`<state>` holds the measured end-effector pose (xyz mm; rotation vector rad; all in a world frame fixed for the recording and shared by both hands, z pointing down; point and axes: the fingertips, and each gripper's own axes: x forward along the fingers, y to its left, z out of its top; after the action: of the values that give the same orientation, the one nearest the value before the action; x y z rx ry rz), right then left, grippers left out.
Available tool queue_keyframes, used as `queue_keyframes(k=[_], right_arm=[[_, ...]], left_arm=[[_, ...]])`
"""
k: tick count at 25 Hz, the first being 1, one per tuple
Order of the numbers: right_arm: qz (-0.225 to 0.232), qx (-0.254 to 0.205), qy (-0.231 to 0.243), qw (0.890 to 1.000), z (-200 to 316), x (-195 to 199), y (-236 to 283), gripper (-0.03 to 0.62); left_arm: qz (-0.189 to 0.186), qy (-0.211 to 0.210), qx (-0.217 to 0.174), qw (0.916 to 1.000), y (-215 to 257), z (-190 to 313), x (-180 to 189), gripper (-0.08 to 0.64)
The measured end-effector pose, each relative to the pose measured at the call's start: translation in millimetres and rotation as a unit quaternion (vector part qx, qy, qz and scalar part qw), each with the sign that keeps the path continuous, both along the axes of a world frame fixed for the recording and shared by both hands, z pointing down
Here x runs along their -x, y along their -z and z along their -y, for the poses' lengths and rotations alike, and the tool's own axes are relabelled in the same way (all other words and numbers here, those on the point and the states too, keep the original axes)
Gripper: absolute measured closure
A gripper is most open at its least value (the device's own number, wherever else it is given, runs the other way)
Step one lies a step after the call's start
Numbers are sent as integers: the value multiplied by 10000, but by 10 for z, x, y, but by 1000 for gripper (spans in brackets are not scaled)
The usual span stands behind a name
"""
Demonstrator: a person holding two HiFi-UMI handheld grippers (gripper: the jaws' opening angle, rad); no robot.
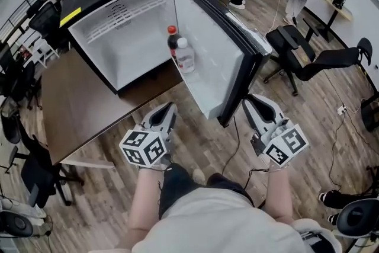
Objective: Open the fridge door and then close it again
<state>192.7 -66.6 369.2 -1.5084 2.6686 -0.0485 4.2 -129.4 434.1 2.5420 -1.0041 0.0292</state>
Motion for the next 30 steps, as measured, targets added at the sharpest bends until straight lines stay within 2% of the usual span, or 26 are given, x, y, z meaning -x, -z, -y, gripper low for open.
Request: queue_keyframes(k=[4,8,14,21,30], right_arm=[[167,53,953,9953,-35,373,4,577],[-59,118,1921,9813,-65,907,-16,591],[33,221,2786,9601,68,1684,-15,592],[74,323,3257,9449,300,2380,-16,592],[372,466,3240,9442,713,3173,-29,592]], left_arm=[[42,160,-38,9999,23,23,145,548],[26,356,-45,9994,25,45,382,548],[6,739,-53,9973,66,130,876,548],[11,1163,-65,9932,128,252,1507,549],[93,1393,-35,9902,147,375,2095,549]])
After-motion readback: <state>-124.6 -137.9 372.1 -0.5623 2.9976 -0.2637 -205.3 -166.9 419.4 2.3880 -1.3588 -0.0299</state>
